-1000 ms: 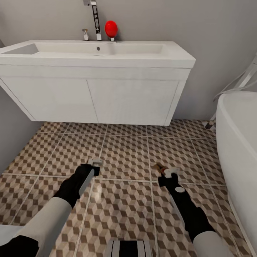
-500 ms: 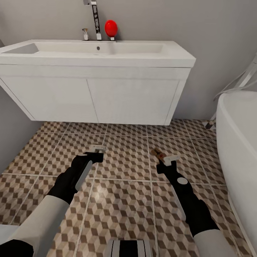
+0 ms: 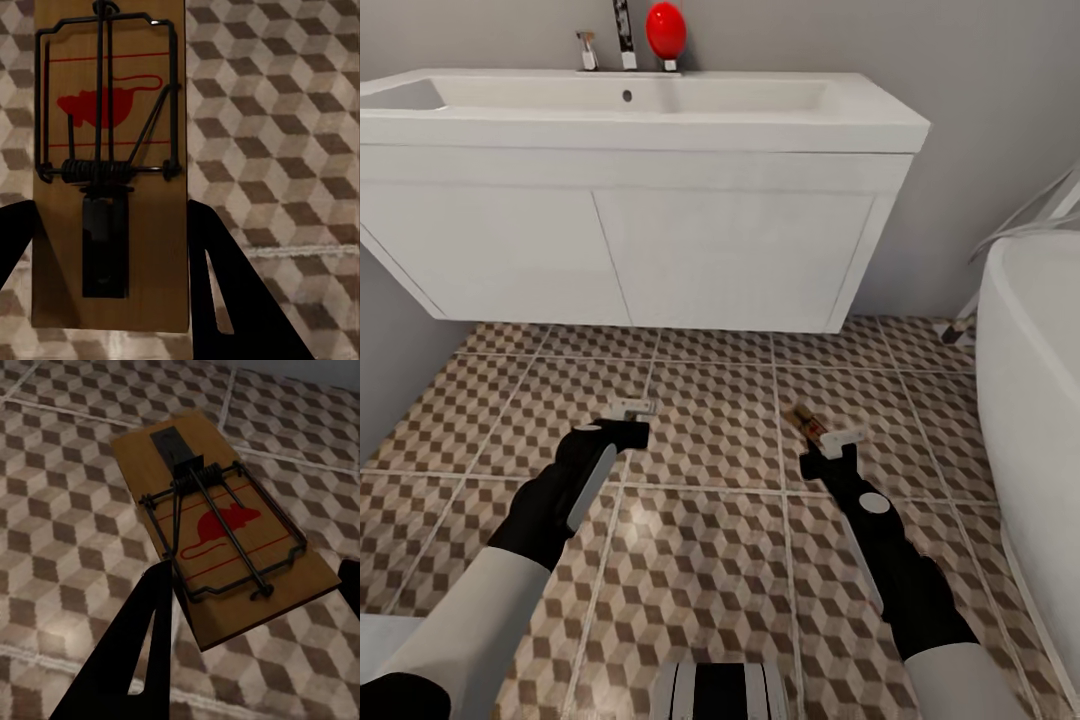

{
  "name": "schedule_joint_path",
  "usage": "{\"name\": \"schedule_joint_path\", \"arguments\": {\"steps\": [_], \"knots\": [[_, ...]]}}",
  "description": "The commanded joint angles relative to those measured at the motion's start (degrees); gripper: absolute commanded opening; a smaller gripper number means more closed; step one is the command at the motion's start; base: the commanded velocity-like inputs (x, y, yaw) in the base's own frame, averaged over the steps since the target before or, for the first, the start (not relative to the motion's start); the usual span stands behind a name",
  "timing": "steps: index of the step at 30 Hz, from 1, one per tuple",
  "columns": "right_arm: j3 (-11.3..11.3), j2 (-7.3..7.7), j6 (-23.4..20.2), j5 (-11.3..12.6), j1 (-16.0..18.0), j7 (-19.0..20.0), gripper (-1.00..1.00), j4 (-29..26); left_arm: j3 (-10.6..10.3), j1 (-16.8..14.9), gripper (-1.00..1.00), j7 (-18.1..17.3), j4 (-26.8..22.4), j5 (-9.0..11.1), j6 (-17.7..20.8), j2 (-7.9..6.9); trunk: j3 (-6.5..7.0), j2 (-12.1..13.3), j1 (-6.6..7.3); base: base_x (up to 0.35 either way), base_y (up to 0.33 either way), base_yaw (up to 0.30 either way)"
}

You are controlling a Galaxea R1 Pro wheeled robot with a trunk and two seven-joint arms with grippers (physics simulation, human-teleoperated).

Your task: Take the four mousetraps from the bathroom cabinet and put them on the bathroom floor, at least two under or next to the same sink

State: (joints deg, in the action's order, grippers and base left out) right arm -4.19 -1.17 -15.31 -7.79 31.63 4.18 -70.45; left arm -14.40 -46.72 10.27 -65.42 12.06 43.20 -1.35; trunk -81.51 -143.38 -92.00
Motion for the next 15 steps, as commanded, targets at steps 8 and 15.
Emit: {"name": "schedule_joint_path", "arguments": {"steps": [8,15], "knots": [[0.1,0.07,-0.3,-0.6,0.0,0.5,-1.0,-0.2,-0.2,0.0,-1.0,0.4,-5.0,0.4,8.4,-0.21,-2.54,-0.1,-0.19,0.0,0.0,0.0],[0.4,0.31,-0.2,-0.7,0.0,0.4,-1.0,-0.2,-0.2,0.2,-1.0,0.3,-4.8,0.4,8.6,-0.43,-4.72,-0.2,-0.37,0.0,0.0,0.0]]}}
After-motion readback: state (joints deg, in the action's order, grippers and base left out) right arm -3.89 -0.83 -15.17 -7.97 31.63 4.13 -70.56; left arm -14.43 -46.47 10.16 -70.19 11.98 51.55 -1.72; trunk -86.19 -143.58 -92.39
